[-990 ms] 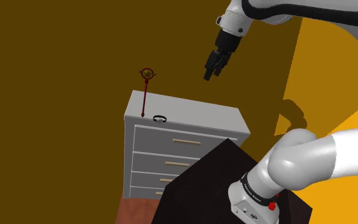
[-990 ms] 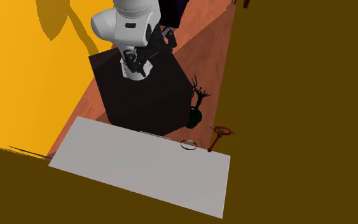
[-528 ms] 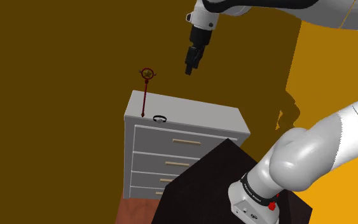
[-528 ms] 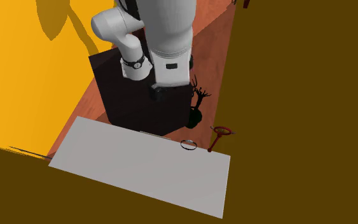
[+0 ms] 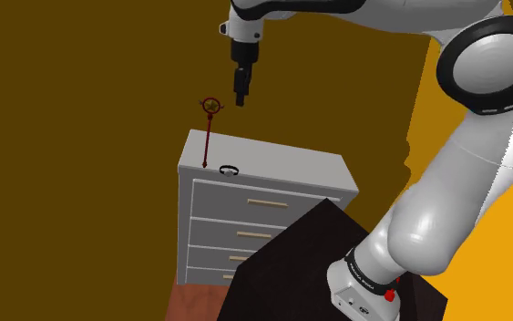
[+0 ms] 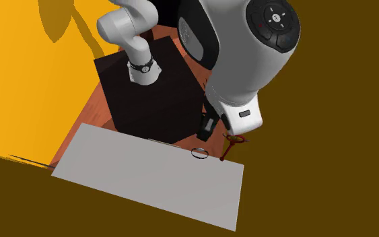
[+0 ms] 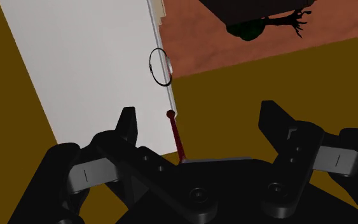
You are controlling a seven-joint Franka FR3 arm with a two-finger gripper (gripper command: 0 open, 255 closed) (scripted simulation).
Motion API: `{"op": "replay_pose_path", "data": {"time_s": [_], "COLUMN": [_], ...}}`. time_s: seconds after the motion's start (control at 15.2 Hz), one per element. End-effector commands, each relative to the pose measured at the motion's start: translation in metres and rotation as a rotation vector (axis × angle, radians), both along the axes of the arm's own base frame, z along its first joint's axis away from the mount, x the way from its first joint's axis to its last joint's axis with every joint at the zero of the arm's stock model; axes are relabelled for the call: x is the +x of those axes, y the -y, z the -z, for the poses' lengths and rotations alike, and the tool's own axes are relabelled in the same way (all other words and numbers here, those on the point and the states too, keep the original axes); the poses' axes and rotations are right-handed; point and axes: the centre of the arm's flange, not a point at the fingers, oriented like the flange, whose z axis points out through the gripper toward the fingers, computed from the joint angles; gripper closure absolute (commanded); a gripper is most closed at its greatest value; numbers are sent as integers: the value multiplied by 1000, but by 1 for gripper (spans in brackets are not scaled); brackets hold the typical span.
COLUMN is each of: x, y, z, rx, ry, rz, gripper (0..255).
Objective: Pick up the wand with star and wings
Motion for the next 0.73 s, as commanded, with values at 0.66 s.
{"op": "replay_pose_path", "data": {"time_s": [0.66], "x": [44], "y": [-33], "z": [60], "rx": [-24], "ry": [-37], "rz": [-130], "gripper": [0]}}
